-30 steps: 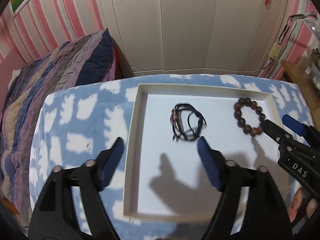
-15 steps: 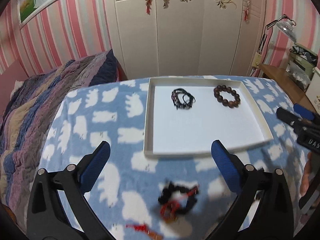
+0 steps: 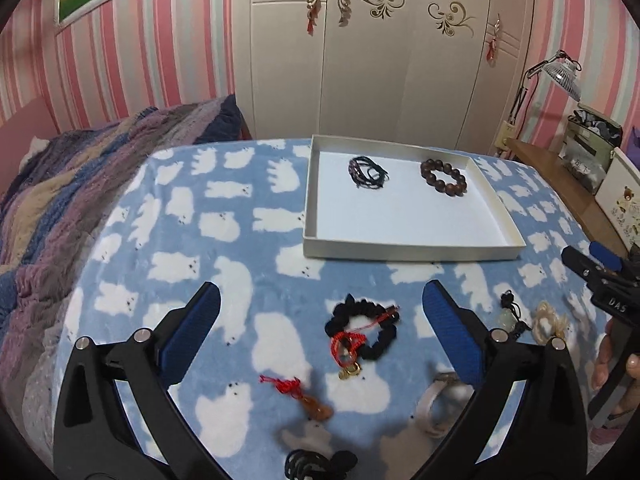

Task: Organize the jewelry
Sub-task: 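Lift both open tools away from the tray, then grasp black scrunchie with left tool while right tool grasps jade pendant cord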

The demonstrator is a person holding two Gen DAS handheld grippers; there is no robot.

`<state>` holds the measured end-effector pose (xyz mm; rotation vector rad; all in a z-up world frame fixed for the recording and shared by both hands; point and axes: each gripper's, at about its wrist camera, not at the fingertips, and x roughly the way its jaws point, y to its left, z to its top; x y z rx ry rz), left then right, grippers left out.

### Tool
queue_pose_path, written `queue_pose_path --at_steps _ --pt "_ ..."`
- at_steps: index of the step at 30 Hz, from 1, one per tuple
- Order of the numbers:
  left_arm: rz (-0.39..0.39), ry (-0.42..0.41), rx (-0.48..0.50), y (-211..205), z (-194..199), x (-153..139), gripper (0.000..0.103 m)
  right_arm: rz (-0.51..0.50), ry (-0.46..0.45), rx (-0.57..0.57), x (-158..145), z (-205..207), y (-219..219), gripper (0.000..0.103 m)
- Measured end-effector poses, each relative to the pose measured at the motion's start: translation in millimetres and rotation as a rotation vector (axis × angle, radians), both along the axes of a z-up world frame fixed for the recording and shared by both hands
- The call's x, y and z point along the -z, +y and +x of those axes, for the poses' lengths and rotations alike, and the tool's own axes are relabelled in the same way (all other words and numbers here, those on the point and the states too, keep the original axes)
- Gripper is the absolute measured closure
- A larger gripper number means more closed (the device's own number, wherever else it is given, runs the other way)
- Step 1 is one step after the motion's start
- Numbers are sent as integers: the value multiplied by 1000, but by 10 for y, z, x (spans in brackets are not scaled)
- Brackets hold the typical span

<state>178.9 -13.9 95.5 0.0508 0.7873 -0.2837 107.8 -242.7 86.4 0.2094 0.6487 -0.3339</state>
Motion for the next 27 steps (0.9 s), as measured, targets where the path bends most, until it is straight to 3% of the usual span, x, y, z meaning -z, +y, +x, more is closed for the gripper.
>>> queue_pose_path --at_steps 4,11,18,23,27 --pt "37 16 -14 -34 44 -43 3 -7 44 6 -17 10 10 2" --pt "33 48 0 -171 116 -245 3 -13 36 -7 -263 57 47 2" --pt "131 206 75 -443 272 126 3 -88 189 -62 -7 259 202 2" --pt "185 245 71 -449 350 377 3 -63 267 -72 249 362 191 4" --pt "174 302 75 -400 445 538 3 -10 349 -96 450 464 164 20"
